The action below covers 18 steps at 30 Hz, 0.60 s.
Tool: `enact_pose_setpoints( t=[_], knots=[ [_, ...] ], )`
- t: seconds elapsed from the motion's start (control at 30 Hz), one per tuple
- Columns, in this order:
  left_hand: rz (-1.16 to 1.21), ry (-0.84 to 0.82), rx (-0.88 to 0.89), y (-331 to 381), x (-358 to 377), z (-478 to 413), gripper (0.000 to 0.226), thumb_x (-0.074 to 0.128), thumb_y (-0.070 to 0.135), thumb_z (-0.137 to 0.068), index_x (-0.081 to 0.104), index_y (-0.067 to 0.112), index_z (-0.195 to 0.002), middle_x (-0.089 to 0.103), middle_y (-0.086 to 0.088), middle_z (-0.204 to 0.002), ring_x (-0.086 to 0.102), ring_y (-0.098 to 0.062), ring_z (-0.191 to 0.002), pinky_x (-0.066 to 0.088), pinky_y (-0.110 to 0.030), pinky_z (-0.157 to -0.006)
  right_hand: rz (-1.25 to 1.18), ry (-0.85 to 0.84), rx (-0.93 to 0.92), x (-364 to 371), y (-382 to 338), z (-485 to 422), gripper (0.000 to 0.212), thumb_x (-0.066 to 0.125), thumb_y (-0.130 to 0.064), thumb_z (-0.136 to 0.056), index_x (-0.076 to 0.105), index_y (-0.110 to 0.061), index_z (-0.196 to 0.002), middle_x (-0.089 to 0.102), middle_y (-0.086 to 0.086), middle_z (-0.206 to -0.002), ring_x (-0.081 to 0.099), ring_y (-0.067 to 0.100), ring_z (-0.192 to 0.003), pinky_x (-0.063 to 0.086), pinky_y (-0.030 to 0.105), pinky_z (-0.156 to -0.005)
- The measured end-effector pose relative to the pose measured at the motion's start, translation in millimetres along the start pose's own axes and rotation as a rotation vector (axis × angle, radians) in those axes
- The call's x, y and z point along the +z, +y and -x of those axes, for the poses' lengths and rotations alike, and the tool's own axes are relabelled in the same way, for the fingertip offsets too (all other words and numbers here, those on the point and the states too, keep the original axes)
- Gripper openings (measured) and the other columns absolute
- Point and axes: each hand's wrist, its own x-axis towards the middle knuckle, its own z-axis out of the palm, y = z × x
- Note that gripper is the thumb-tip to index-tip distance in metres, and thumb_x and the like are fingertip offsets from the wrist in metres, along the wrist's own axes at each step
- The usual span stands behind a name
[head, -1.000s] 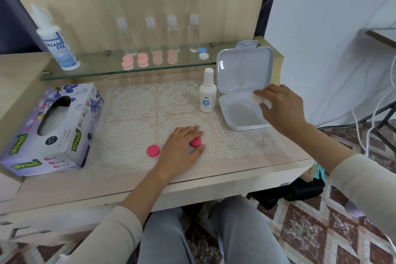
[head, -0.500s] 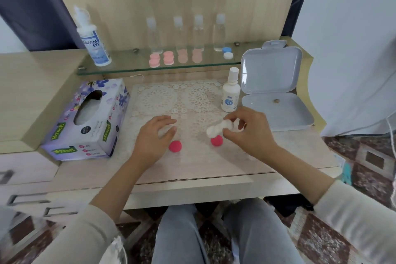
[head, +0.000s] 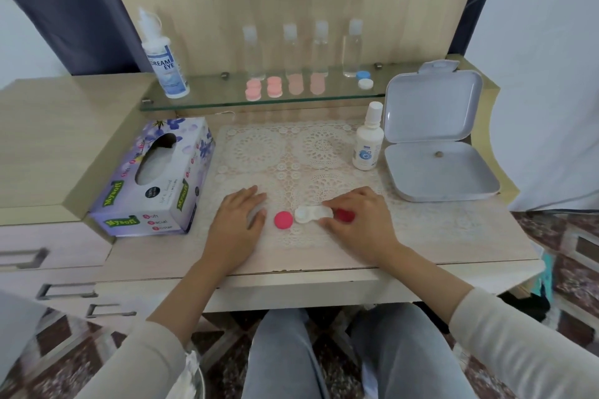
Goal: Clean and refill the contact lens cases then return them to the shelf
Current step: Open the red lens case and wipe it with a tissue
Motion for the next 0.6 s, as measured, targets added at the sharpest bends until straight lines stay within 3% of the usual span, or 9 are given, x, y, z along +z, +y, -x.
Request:
enact_pose_setpoints(
  t=[0.2, 0.37, 0.5, 0.6],
  knots=[
    [0.009, 0.023, 0.015, 1, 0, 0, 0.034, 0.054, 0.016, -0.091, 0.056, 0.014, -0.124, 0.047, -0.002, -0.137, 0.036, -0.021, -0.128, 0.018, -0.021, -0.105, -0.065, 0.000, -0.010, 1, -1, 0, 0.022, 0.068, -0.037, -0.079, 0.072, -0.026, -0.098, 0.070, -0.014, -0.091, 0.050, 0.014, -0.092, 0.040, 0.033, -0.084],
    [0.198, 0.001, -0.083, 2, -13, -6, 0.028, 0.057, 0.009, -0.088, 0.062, 0.012, -0.116, 0.052, -0.001, -0.131, 0.041, -0.017, -0.126, 0.019, -0.011, -0.098, -0.102, -0.005, 0.001, 0, 0, -7, 0.022, 0.058, -0.033, -0.088, 0.071, -0.022, -0.102, 0.069, -0.010, -0.101, 0.052, 0.011, -0.098, 0.041, 0.033, -0.088],
    [0.251, -0.025, -0.122, 3, -33, -13, 0.026, 0.055, 0.012, -0.090, 0.063, 0.015, -0.114, 0.055, 0.003, -0.126, 0.044, -0.009, -0.120, 0.026, -0.017, -0.102, -0.116, 0.001, 0.020, 0, 1, -23, 0.020, 0.056, -0.019, -0.089, 0.071, -0.015, -0.102, 0.070, -0.003, -0.103, 0.054, 0.017, -0.101, 0.039, 0.029, -0.090],
    [0.185, 0.063, -0.058, 5, -57, -15, 0.022, 0.056, 0.011, -0.089, 0.066, 0.013, -0.109, 0.059, 0.006, -0.114, 0.048, -0.004, -0.108, 0.027, -0.004, -0.092, -0.091, 0.020, 0.020, 3, 5, -35, 0.018, 0.059, -0.014, -0.087, 0.072, -0.011, -0.100, 0.071, 0.003, -0.101, 0.057, 0.024, -0.098, 0.036, 0.027, -0.086]
  ],
)
